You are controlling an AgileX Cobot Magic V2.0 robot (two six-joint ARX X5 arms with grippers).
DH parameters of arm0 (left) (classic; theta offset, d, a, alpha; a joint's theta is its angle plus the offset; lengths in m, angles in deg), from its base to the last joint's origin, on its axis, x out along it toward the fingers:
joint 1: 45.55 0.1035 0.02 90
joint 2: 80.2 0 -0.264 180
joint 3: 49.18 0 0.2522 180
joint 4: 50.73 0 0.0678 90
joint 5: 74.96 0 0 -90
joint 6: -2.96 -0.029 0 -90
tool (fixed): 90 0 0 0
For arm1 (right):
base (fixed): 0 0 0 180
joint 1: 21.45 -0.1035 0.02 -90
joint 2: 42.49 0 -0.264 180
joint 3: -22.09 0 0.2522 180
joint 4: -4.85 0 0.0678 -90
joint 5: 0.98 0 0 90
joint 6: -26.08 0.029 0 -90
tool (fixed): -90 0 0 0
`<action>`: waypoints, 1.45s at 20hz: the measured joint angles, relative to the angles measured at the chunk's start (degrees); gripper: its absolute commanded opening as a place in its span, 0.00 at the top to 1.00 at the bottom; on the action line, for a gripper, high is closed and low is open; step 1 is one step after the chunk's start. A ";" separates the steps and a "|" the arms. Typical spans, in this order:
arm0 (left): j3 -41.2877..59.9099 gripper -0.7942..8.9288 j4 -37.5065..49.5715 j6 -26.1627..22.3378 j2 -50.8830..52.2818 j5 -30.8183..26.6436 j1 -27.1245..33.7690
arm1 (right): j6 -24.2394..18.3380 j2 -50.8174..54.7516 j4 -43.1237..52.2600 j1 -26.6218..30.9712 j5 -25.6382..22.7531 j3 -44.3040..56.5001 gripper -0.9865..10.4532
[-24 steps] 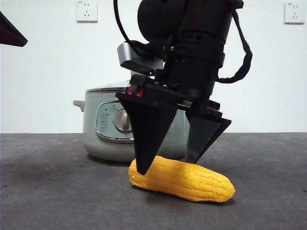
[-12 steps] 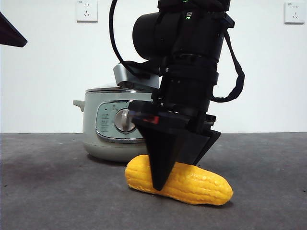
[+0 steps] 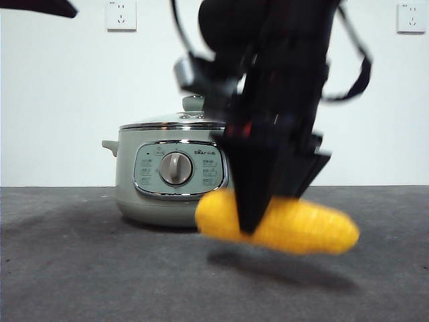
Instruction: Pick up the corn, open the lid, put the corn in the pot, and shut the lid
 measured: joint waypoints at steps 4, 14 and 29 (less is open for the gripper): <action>-12.55 0.92 -3.23 -1.66 -11.13 -7.72 -4.61 | 1.51 11.43 -2.62 1.86 0.13 0.00 0.92; -59.01 0.39 -29.68 -5.64 -46.64 -33.73 -13.14 | 5.05 29.20 -7.41 12.94 0.11 0.00 0.92; -71.84 0.40 -28.52 -4.83 -59.69 -40.70 -21.94 | 7.54 29.16 -8.59 13.00 0.13 0.00 0.92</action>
